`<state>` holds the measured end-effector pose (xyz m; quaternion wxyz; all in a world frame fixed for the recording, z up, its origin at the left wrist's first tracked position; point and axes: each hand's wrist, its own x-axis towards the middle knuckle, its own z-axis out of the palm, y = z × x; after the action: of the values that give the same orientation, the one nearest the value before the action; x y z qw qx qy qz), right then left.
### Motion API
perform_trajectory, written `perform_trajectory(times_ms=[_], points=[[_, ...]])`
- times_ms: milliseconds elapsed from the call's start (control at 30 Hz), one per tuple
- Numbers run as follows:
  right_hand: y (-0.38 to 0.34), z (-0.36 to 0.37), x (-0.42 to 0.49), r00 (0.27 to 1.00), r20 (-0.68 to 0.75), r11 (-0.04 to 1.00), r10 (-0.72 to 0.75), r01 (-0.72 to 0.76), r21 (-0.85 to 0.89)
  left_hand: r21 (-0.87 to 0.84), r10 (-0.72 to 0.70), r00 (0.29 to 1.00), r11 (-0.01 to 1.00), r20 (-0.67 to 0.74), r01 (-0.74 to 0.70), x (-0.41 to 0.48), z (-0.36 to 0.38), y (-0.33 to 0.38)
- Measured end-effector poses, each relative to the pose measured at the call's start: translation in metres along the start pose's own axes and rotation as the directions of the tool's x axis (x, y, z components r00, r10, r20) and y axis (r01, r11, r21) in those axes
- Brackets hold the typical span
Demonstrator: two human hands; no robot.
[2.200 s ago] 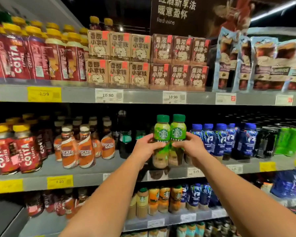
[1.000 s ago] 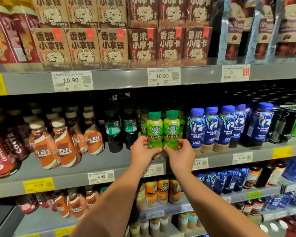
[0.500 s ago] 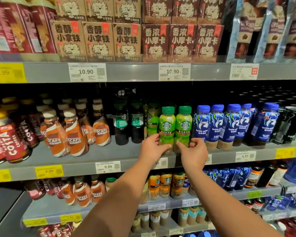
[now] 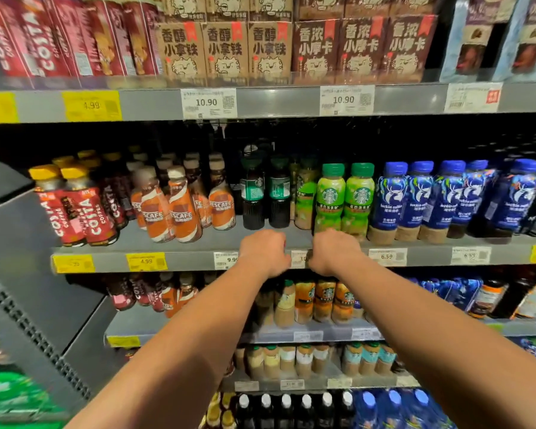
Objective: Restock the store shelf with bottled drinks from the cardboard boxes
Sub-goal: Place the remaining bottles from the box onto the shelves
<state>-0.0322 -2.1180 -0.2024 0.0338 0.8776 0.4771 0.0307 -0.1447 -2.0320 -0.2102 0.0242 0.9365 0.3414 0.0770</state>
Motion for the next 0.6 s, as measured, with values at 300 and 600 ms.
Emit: perform_trajectory(times_ms=[300,600], points=[[-0.086,0.003,-0.067,0.999,0.050,1.000,-0.020,0.019,0.022,0.104,-0.021,0.998,0.994,0.062,0.014,-0.108,-0.002,-0.072],[-0.211,0.042,-0.165,0.991,0.130,0.999,-0.028,0.022,0.045,0.160,0.021,0.980,0.986,0.196,-0.053,-0.230,0.018,-0.147]])
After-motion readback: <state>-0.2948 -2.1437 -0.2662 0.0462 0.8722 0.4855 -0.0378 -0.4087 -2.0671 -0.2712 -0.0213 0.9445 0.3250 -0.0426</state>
